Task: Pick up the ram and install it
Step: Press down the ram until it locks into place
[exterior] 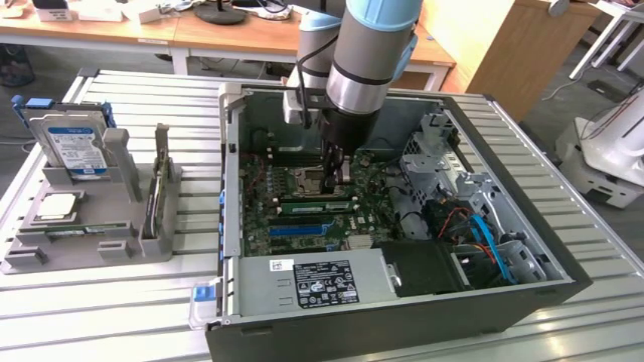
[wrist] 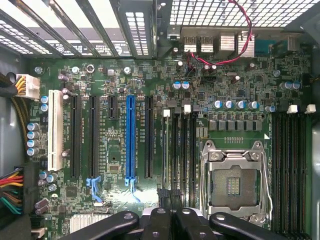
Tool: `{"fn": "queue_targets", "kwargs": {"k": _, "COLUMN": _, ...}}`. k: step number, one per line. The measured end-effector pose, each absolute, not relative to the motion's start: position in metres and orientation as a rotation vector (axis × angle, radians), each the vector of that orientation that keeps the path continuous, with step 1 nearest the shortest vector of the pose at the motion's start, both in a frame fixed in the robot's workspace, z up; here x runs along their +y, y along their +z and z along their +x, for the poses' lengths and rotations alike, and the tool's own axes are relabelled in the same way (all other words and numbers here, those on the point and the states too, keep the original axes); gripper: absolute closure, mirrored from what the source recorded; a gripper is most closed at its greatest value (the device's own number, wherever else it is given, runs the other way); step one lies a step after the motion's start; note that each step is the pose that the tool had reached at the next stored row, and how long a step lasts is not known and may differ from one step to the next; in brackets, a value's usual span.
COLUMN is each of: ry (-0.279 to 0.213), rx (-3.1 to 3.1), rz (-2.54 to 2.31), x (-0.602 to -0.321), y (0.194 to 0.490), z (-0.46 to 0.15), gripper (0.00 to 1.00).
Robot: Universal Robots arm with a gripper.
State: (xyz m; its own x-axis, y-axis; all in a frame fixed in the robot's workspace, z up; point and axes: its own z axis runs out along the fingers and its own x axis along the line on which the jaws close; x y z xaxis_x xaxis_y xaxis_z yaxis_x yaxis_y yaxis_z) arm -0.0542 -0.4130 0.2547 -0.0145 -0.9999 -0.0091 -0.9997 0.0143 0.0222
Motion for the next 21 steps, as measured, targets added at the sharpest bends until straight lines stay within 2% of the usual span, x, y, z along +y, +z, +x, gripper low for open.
{"fn": "queue_targets", "kwargs": {"k": 21, "ry": -0.036, "rx": -2.491, "rz": 1.904, "x": -0.413, "y": 0.2544, "z": -0.0541, "gripper": 0.89}}
